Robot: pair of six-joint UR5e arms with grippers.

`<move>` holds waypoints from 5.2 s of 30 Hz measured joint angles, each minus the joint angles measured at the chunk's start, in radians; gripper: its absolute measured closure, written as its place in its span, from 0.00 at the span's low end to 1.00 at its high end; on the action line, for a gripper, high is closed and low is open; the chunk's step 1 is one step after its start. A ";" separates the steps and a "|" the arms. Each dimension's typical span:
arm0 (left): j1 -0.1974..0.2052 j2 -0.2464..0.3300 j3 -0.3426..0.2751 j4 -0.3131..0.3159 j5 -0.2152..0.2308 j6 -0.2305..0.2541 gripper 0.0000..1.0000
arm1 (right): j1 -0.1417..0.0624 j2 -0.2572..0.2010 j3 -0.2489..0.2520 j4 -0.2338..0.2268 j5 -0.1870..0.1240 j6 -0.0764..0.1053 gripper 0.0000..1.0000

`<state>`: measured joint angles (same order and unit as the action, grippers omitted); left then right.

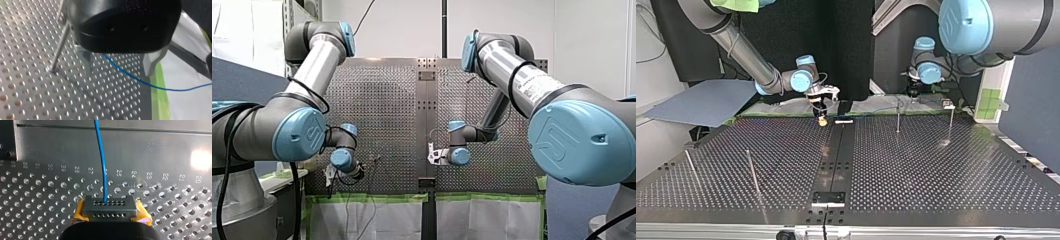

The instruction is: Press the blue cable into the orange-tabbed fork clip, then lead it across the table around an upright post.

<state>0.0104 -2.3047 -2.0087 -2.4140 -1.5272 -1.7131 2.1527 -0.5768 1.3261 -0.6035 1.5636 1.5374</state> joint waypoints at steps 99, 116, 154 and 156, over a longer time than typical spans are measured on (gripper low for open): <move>-0.346 0.128 -0.080 0.239 -0.191 -0.171 0.00 | 0.001 0.001 0.000 0.008 -0.003 0.003 1.00; -0.325 0.052 0.056 0.199 -0.233 -0.199 0.00 | 0.004 0.001 0.000 0.011 -0.006 0.001 1.00; -0.279 -0.024 0.162 0.136 -0.279 -0.109 0.00 | 0.002 0.001 0.000 0.011 -0.006 0.000 1.00; -0.279 -0.024 0.162 0.136 -0.278 -0.109 0.00 | 0.002 0.001 0.000 0.011 -0.006 0.000 1.00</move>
<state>-0.2689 -2.3288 -1.8463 -2.2780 -1.8049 -1.8218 2.1549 -0.5762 1.3263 -0.5929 1.5572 1.5373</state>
